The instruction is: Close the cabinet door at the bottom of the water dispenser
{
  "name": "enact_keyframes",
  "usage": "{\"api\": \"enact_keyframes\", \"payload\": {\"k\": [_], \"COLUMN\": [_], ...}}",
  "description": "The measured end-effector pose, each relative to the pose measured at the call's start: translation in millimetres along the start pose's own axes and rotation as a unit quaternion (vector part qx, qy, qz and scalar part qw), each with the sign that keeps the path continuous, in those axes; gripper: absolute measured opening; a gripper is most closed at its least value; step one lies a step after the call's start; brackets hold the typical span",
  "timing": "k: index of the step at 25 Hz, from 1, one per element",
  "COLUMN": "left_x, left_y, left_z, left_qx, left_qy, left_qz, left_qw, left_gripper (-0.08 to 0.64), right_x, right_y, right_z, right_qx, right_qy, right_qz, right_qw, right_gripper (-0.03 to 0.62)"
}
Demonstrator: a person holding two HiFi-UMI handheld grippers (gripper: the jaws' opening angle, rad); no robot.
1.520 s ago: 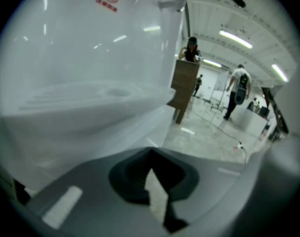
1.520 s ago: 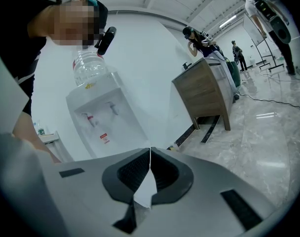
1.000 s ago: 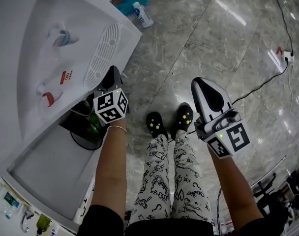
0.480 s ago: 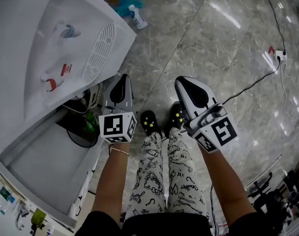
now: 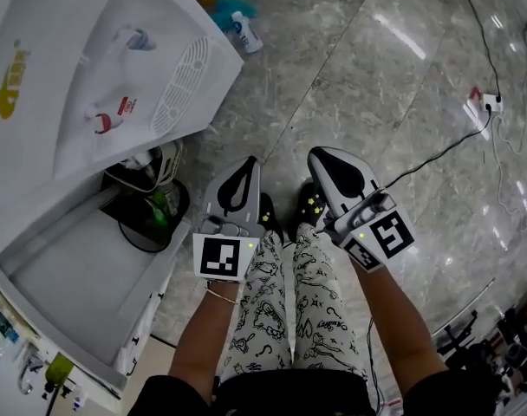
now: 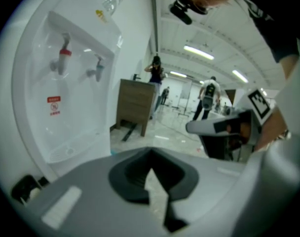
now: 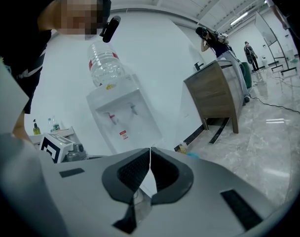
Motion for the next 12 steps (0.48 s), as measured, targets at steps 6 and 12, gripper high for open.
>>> {"api": "enact_keyframes", "payload": {"k": [6, 12], "left_x": [9, 13], "left_y": [-4, 7], "left_z": [-12, -17], "left_qx": [0.018, 0.011], "left_qy": [0.015, 0.017], "left_qz": [-0.009, -0.016], "left_qw": [0.9997, 0.9997], "left_gripper": [-0.003, -0.003], "right_x": [-4, -5], "right_y": [-14, -23], "right_z": [6, 4], "right_qx": [0.025, 0.028], "right_qy": [-0.013, -0.015], "right_qz": [-0.013, -0.011], "right_qw": [1.000, 0.999], "right_gripper": [0.015, 0.015]}}
Point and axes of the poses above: the fingertips, and each gripper's own axes: z forward along the fingers, y to its right, x out of its top, the point moved 3 cm from there along -z, backward along the fingers, and after that the axes turned 6 degrees about -z, right-handed, at the moved point
